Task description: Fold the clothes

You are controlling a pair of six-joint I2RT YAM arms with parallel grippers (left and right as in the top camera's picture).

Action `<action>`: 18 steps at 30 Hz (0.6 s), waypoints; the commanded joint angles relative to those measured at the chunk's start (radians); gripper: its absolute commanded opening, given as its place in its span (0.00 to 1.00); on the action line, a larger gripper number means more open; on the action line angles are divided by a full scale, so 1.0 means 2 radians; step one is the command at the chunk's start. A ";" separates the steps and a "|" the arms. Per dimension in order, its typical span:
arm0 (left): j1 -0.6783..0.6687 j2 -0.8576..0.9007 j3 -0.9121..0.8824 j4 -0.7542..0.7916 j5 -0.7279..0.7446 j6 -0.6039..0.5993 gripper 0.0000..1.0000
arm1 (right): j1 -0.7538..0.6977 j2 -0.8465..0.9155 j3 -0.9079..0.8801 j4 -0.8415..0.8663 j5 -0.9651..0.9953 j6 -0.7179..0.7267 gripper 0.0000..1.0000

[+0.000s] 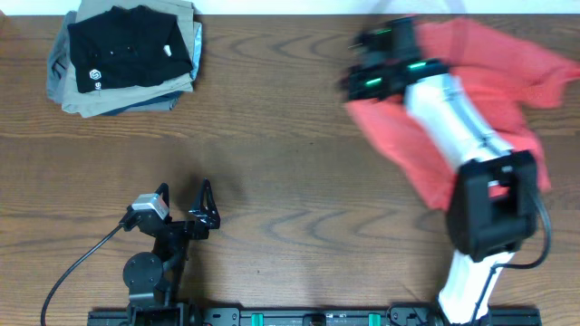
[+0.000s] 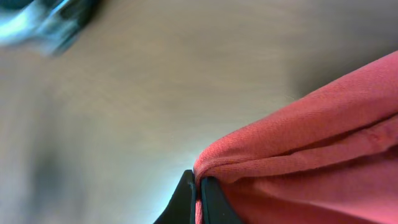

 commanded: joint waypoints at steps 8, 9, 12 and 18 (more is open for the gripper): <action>-0.003 -0.002 -0.009 -0.017 0.003 0.006 0.98 | 0.183 -0.009 0.007 -0.063 -0.050 0.021 0.08; -0.003 -0.002 -0.009 -0.017 0.003 0.006 0.98 | 0.186 -0.011 0.007 -0.072 -0.050 0.021 0.13; -0.003 -0.002 -0.009 -0.017 0.003 0.006 0.98 | 0.183 -0.020 0.007 -0.109 -0.045 0.029 0.19; -0.003 -0.002 -0.009 -0.017 0.003 0.006 0.98 | 0.154 -0.061 0.007 -0.181 0.022 0.030 0.26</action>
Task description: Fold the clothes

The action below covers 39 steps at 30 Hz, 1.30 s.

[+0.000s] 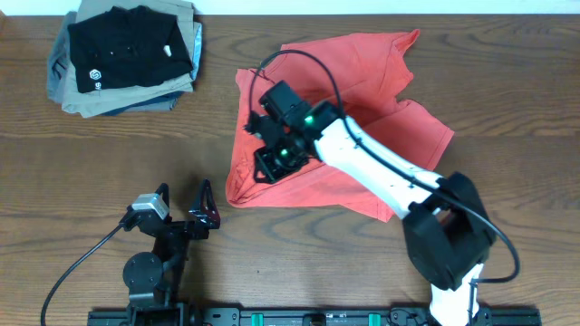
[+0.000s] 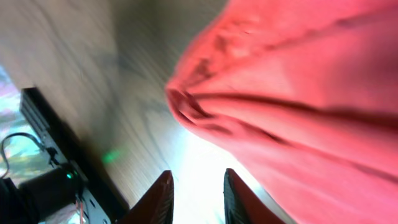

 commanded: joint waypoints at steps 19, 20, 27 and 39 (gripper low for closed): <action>-0.003 -0.002 -0.009 -0.016 0.003 0.006 0.98 | -0.221 -0.096 -0.003 -0.137 0.161 0.023 0.99; -0.003 -0.002 -0.009 -0.016 0.003 0.006 0.98 | -0.221 -0.095 -0.008 -0.138 0.163 0.023 0.99; -0.003 -0.002 -0.009 -0.016 0.003 0.006 0.98 | -0.220 -0.094 -0.100 -0.065 0.183 0.039 0.99; -0.003 -0.002 -0.009 -0.016 0.003 0.006 0.98 | -0.213 -0.094 -0.238 0.138 0.141 0.194 0.99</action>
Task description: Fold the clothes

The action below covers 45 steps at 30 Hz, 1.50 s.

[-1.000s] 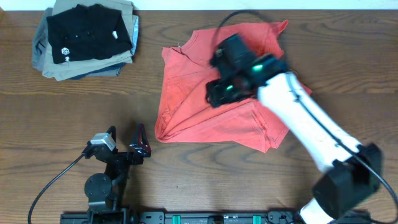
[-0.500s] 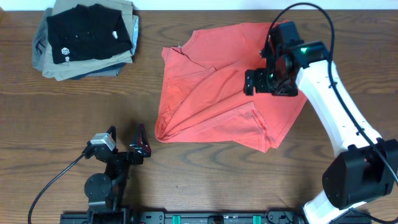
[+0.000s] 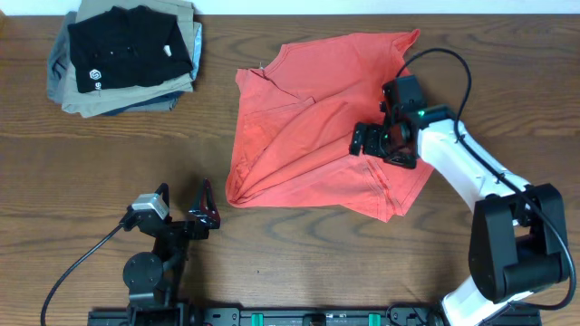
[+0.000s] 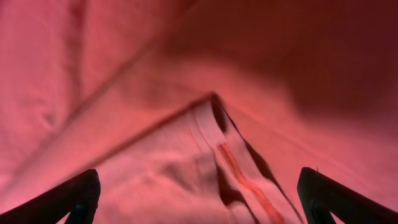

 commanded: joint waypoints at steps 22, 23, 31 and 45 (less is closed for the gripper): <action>-0.003 -0.002 -0.009 -0.017 0.003 0.006 0.98 | 0.034 0.015 -0.073 0.119 0.004 0.051 0.73; -0.003 -0.002 -0.009 -0.017 0.003 0.006 0.98 | 0.034 0.019 -0.073 0.120 0.006 0.056 0.73; -0.003 -0.002 -0.009 -0.017 0.003 0.006 0.98 | 0.034 0.023 -0.073 0.129 0.023 0.057 0.66; -0.003 -0.002 -0.009 -0.017 0.003 0.006 0.98 | 0.034 0.023 -0.073 0.141 0.043 0.055 0.55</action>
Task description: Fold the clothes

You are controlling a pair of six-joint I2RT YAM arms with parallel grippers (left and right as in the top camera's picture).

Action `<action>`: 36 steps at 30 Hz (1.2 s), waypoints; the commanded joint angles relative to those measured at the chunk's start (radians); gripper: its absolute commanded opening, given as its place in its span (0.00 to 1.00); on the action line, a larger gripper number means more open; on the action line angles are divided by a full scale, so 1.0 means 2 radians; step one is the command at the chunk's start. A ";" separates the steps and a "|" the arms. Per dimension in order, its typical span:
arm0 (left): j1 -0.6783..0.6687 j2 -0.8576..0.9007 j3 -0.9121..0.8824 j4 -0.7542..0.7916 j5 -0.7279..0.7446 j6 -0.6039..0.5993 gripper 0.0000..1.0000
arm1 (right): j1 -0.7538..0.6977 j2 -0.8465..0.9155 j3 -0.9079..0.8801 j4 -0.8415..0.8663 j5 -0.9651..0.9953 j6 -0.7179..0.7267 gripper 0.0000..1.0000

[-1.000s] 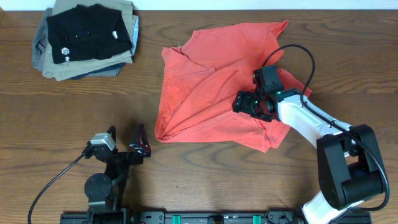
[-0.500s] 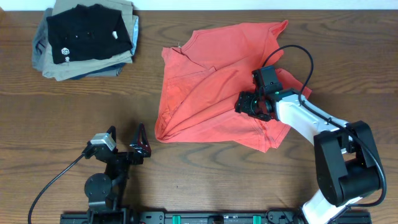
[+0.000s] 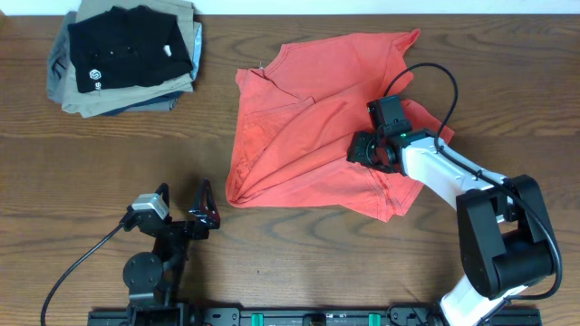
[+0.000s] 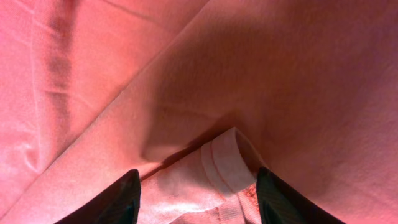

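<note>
A red shirt lies spread and wrinkled across the middle of the table, with creases running toward its lower left corner. My right gripper hangs low over the shirt's right part. In the right wrist view the right gripper is open, its dark fingers standing on either side of a turned-up hem corner of the shirt. Nothing is pinched between them. My left gripper rests at the lower left, off the shirt; its state does not show.
A stack of folded clothes, with a black one on top, sits at the far left corner of the wooden table. The right arm's cable loops over the shirt. The arm bases stand along the front edge.
My right gripper has shifted a little to the left over the shirt. Its jaws stand closer together and now frame the turned-up hem corner. The shirt and the left arm have not moved.
First my right gripper was shut on an edge of the red shirt, bunched at the far right. Then the shirt lay spread mid-table with the gripper open over its left part. Later the gripper was wide open over the right part, where it now straddles a hem fold.
</note>
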 commanded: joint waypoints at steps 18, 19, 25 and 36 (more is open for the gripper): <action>-0.003 -0.002 -0.009 -0.016 0.003 0.006 0.98 | 0.002 0.007 -0.002 0.005 0.013 0.004 0.17; -0.003 -0.002 -0.009 -0.016 0.003 0.006 0.98 | 0.002 0.007 -0.002 0.005 0.013 0.005 0.15; -0.003 -0.002 -0.009 -0.016 0.003 0.006 0.98 | 0.002 0.007 -0.002 0.006 0.017 0.014 0.02; -0.003 -0.002 -0.009 -0.016 0.003 0.006 0.98 | -0.005 0.006 -0.002 0.006 0.030 0.031 0.01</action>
